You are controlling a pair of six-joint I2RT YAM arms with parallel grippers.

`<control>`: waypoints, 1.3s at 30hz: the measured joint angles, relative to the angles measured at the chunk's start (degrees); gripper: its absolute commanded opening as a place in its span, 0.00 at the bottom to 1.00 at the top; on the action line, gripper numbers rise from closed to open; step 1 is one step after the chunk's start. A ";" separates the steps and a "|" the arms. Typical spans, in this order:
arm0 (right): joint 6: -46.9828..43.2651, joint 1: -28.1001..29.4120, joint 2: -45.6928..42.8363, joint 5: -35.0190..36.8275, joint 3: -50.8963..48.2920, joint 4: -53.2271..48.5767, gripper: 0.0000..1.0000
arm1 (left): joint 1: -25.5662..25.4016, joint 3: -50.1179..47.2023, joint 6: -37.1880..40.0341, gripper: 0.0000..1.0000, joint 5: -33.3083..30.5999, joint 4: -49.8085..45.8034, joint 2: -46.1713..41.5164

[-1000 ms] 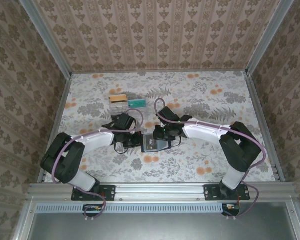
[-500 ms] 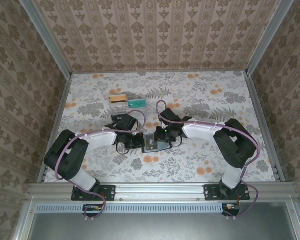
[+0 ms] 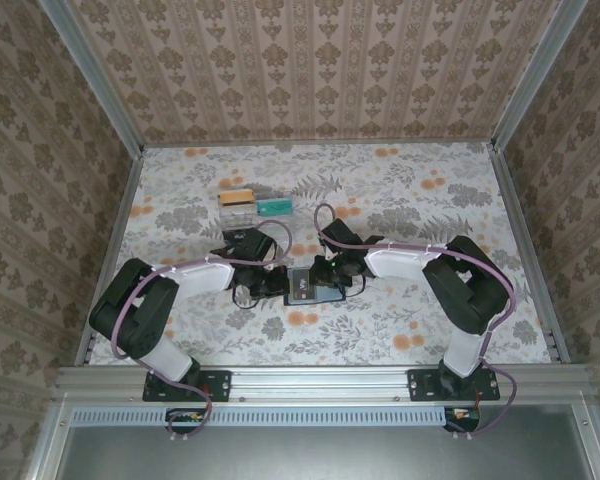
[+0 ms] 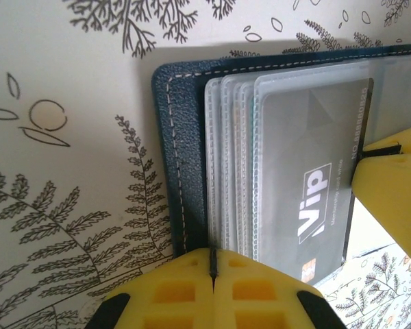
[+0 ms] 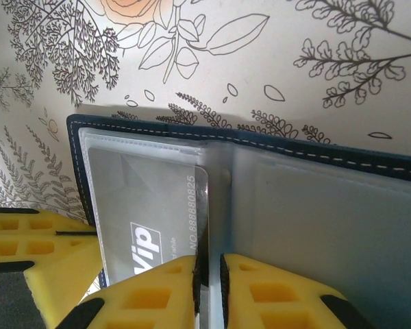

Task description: Take the credit cards out of the card holder

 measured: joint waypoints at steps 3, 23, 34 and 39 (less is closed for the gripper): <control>0.17 -0.04 0.22 -0.79 -0.04 0.55 0.14 | -0.11 0.09 0.00 0.03 -0.02 0.02 0.02; 0.85 -3.10 -2.58 -1.44 -4.26 2.29 0.00 | -0.24 0.20 0.02 0.00 -0.26 0.00 0.11; 0.13 -3.37 -3.39 -1.64 -4.70 1.51 0.23 | 0.24 0.46 0.52 0.00 -1.01 -1.86 -0.50; 0.31 -3.37 -3.39 -2.38 -4.81 2.32 0.25 | 0.46 1.16 1.11 0.00 -2.43 -4.92 -2.95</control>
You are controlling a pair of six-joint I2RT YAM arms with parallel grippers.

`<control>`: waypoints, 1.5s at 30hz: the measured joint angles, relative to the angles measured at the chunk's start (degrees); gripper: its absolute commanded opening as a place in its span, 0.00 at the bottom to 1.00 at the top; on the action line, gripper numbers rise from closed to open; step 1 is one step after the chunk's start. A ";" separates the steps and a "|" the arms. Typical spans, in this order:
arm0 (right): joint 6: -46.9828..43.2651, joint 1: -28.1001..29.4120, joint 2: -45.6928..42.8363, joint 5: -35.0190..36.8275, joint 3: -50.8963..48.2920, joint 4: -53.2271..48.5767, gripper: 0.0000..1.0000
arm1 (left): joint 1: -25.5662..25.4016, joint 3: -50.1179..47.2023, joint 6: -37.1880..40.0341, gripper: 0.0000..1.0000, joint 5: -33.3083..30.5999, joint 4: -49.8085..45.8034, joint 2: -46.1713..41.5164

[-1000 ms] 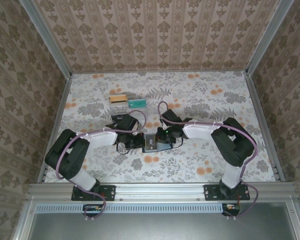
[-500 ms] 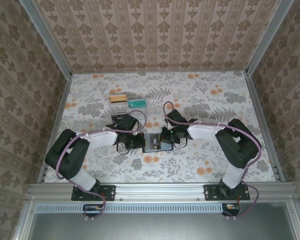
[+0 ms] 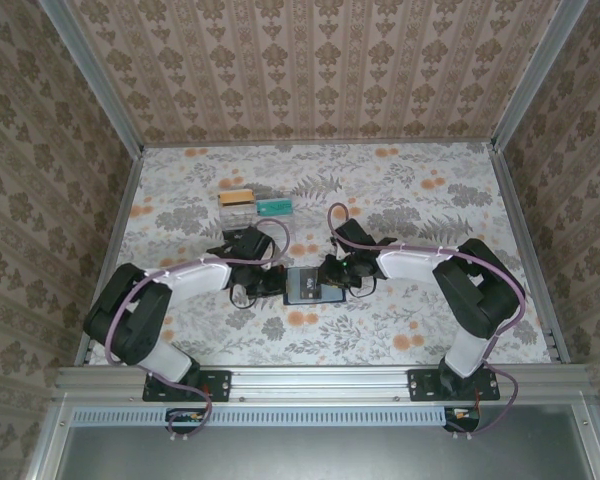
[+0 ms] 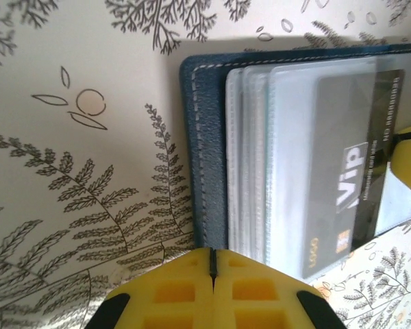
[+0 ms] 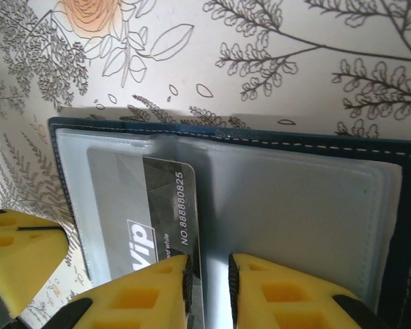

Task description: Take the credit cards out of the card holder

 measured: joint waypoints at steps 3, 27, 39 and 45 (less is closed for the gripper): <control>0.13 0.00 0.00 -0.46 0.00 0.76 0.25 | 0.02 1.01 0.17 0.00 0.02 -0.17 -0.90; 0.15 0.39 1.20 -1.90 0.00 2.40 0.23 | -1.51 3.13 0.39 0.00 3.30 2.82 5.05; 0.74 0.04 1.20 -2.54 -0.87 3.87 0.07 | -1.51 4.59 0.59 0.00 3.48 1.51 6.25; 0.13 -1.31 -1.03 -2.95 -3.06 4.09 0.03 | -1.51 4.72 0.83 0.00 3.48 1.46 6.38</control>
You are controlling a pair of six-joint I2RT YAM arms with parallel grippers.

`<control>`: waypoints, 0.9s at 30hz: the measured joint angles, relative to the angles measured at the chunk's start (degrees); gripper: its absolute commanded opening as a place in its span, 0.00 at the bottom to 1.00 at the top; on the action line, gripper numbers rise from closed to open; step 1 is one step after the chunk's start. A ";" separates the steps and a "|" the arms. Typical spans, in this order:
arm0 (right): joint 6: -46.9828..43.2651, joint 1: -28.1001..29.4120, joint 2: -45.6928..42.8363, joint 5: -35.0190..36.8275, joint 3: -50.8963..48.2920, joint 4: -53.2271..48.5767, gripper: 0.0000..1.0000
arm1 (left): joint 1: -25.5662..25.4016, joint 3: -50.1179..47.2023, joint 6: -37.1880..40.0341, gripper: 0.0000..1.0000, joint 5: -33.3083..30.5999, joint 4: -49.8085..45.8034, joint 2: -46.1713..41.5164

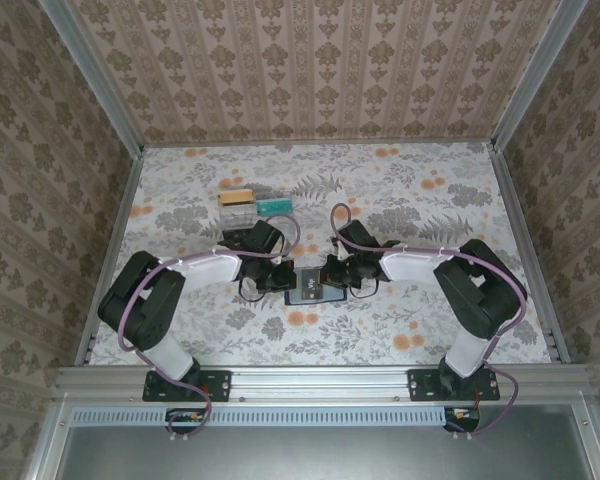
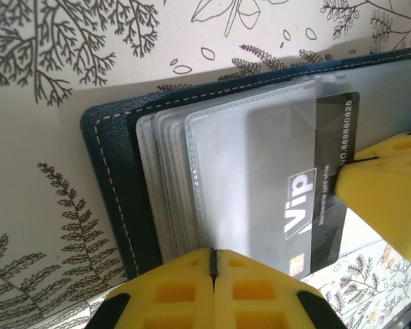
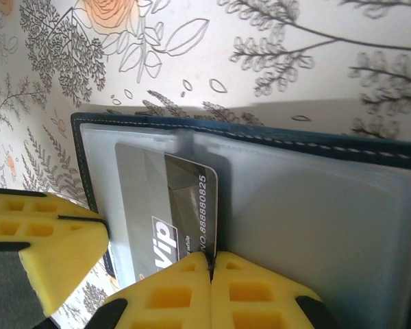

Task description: Take the credit cards out of the card holder

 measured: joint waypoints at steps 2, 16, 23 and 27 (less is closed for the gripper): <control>-0.24 -0.59 -0.96 0.00 -0.85 -0.04 0.03 | 0.00 0.00 0.02 0.00 0.00 0.00 0.00; -1.62 -3.61 -11.72 0.74 -4.76 -5.66 0.00 | 0.55 0.02 0.42 0.07 -0.24 -1.92 -1.38; -1.97 -4.37 -19.91 1.51 -4.72 -9.75 0.00 | 4.00 1.27 -2.43 0.39 0.87 -1.84 -9.64; -1.95 -4.37 -23.47 1.44 -3.04 -10.43 0.00 | 7.32 0.68 -6.82 0.52 5.35 4.90 -14.27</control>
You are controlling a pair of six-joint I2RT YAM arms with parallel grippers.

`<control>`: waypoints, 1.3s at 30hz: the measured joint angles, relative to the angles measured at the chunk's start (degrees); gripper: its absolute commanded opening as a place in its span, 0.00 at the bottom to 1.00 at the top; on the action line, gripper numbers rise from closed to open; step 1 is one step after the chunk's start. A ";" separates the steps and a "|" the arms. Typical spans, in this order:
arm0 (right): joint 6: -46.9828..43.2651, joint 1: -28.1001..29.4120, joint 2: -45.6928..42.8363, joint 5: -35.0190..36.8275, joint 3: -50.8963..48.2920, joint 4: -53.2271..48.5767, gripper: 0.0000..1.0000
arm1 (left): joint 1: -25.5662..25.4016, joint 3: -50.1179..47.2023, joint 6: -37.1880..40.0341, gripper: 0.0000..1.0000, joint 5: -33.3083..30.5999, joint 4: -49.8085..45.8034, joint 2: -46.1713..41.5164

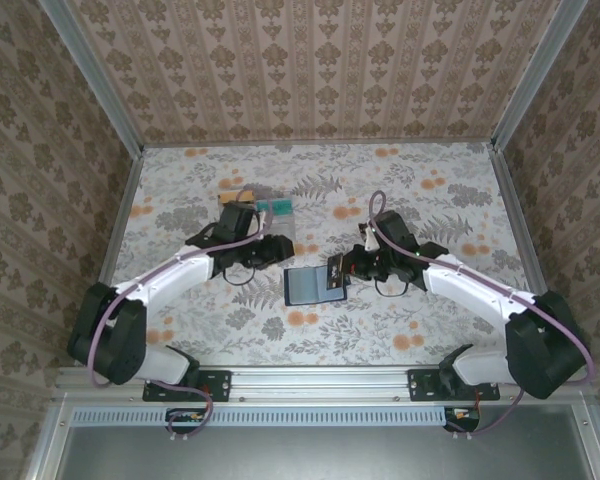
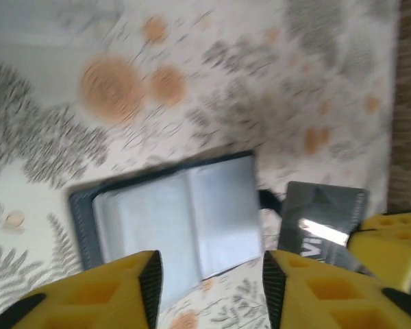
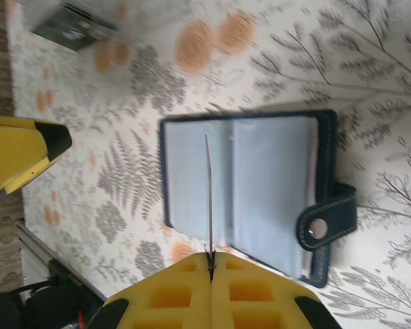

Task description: Take the credit cards out of the card holder

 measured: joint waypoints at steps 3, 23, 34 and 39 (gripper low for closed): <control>0.02 0.00 -0.76 -0.46 2.23 0.20 0.00 | 1.09 -0.44 -3.63 0.53 2.82 4.81 -2.49; 6.27 -0.24 -2.14 -9.05 5.81 17.88 0.00 | 1.79 -4.81 -18.82 0.33 14.86 25.40 -5.14; 7.56 -0.33 -1.62 -9.99 5.81 20.33 0.00 | 1.73 -4.98 -20.65 0.14 16.44 28.04 -5.99; 7.61 -0.66 -1.55 -10.14 5.77 20.55 0.03 | 1.79 -5.88 -21.14 0.05 16.28 29.75 -8.28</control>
